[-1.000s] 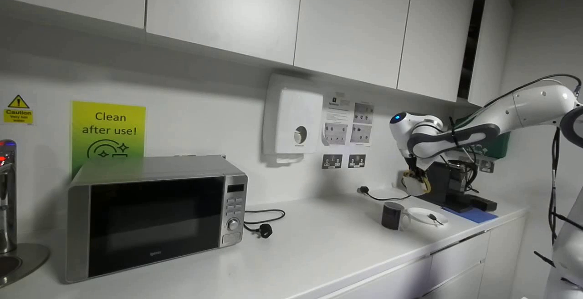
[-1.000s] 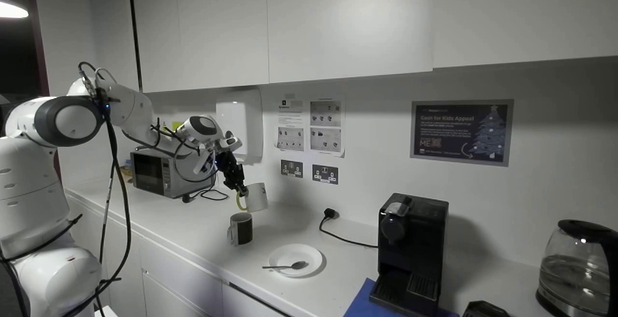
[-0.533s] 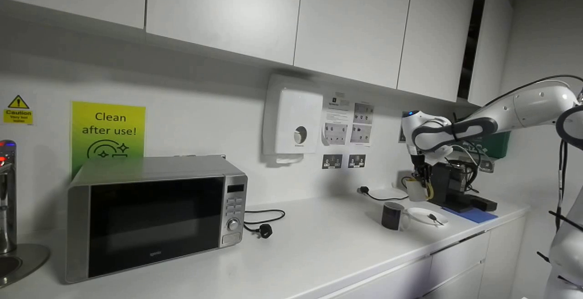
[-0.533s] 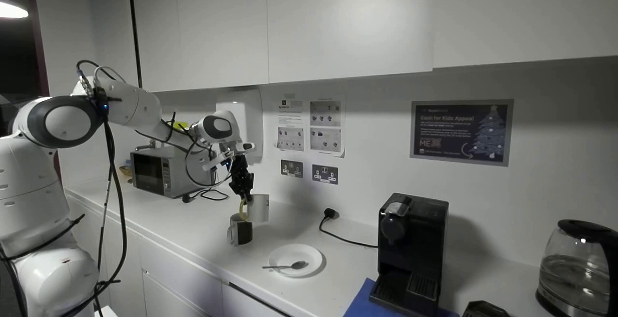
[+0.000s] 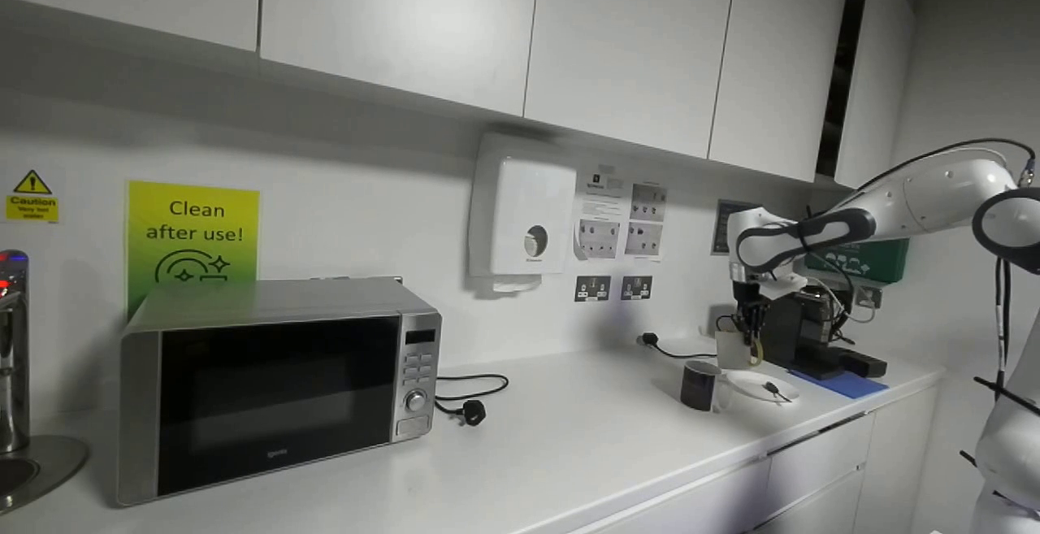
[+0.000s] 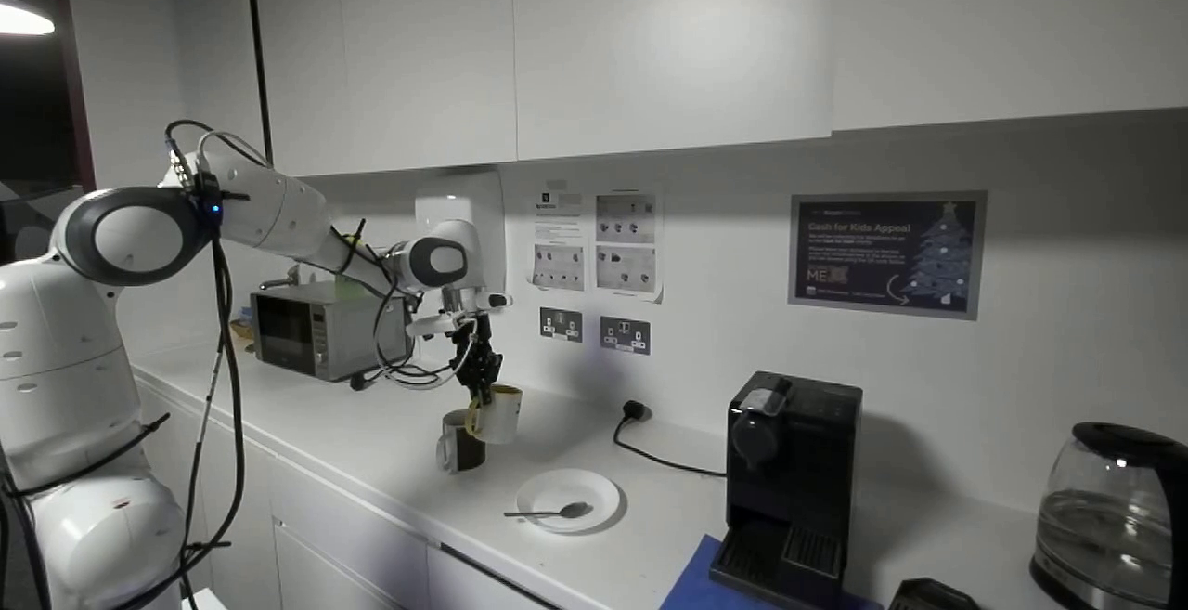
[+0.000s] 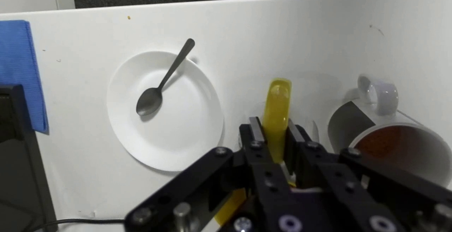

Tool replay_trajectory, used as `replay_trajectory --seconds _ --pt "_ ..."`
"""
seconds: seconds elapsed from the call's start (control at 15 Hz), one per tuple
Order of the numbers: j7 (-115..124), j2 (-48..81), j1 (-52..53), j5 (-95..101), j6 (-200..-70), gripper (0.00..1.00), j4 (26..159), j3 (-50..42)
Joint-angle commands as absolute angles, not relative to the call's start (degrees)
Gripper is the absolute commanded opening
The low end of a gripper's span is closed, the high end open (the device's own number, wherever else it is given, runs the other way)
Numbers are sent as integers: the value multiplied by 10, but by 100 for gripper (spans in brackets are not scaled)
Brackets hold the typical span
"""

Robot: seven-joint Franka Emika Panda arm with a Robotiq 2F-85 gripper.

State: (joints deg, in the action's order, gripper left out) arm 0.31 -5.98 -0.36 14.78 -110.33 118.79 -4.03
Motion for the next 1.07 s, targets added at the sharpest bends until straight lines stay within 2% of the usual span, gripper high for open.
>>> replay_trajectory --seconds 0.0,1.0 --pt "-41 -53 -16 113 -1160 5 1195 -44" --pt "-82 -32 -30 132 -1281 5 1268 -49"
